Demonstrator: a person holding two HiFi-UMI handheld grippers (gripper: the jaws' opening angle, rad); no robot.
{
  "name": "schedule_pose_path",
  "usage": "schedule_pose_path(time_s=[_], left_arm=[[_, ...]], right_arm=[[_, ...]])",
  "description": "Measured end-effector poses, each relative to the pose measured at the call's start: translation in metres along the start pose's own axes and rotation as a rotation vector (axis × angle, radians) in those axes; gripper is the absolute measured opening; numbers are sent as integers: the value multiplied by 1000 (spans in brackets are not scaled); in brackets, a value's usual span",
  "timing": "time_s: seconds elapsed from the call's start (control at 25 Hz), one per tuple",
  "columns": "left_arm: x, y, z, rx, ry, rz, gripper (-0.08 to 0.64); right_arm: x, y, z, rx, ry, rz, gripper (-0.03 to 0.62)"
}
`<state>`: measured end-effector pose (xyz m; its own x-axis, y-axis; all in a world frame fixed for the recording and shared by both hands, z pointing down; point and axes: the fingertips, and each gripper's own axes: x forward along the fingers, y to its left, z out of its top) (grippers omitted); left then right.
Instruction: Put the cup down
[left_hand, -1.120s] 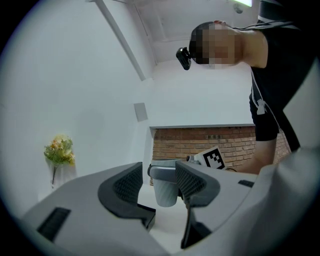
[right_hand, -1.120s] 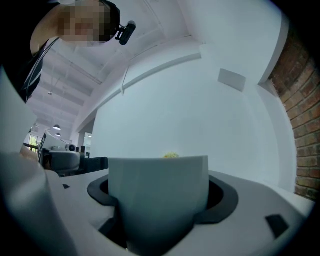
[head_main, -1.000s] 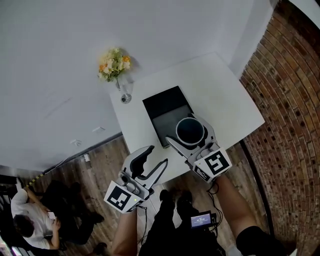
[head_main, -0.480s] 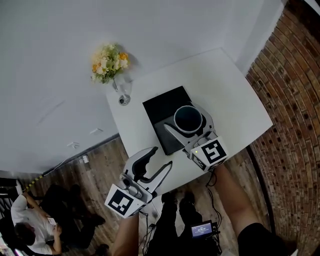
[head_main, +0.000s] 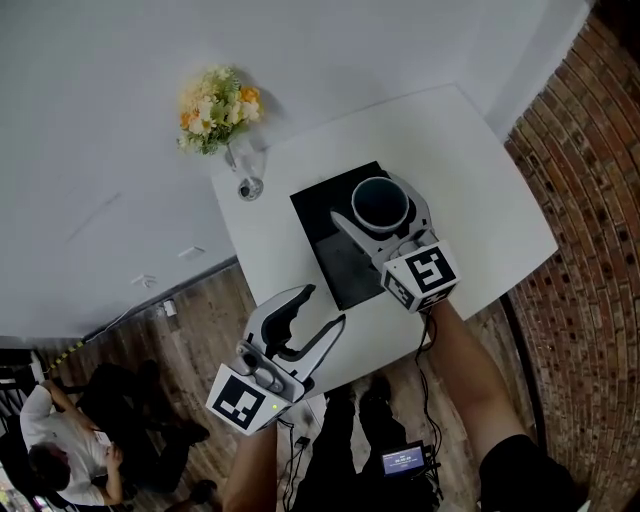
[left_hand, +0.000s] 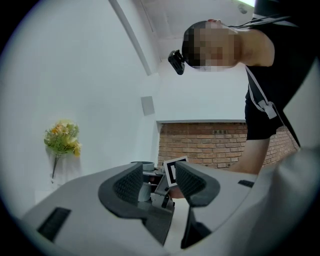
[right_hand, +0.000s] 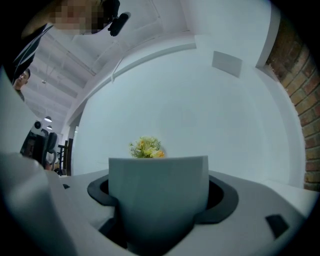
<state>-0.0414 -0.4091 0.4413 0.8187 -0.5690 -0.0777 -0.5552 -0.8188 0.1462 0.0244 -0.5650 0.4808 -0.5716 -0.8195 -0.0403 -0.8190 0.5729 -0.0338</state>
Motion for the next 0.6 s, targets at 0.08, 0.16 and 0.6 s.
schedule_pose_path(time_s=[0.08, 0.16, 0.6], left_arm=[[-1, 3, -1, -1, 0, 3, 206], [-1, 7, -2, 1, 1, 5, 206], [-8, 20, -3, -1, -12, 16, 206]], right_arm=[[6, -6, -4, 9, -1, -11, 422], [12, -12, -9, 17, 0, -22, 422], [40, -35, -25, 41, 2, -73, 422]])
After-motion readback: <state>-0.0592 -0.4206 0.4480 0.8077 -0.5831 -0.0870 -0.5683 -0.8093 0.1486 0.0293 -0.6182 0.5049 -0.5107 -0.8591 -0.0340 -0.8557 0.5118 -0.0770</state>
